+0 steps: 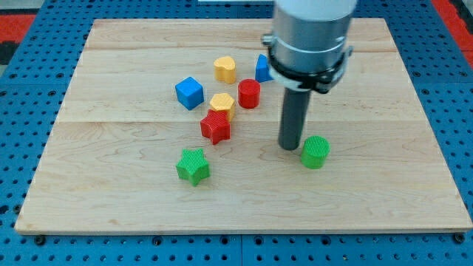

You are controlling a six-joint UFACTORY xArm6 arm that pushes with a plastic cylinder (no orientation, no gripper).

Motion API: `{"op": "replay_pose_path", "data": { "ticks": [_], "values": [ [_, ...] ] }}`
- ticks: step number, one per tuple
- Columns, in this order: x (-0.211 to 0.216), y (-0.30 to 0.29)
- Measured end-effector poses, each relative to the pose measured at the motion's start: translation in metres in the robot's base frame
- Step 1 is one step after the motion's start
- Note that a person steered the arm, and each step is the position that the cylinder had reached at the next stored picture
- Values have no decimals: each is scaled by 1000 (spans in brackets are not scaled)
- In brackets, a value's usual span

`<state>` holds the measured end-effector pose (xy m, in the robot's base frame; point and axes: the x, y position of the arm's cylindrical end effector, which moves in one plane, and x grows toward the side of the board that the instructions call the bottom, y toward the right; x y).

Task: Push the yellow heart into the yellow hexagon

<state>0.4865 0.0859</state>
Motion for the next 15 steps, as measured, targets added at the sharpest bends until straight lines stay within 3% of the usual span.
{"op": "replay_pose_path", "data": {
  "ticks": [1, 2, 3, 4, 9, 11, 13, 15],
  "values": [
    [39, 64],
    [44, 56],
    [-6, 56],
    [-28, 55],
    [-102, 53],
    [-130, -8],
    [-130, -127],
    [-112, -141]
  ]
}}
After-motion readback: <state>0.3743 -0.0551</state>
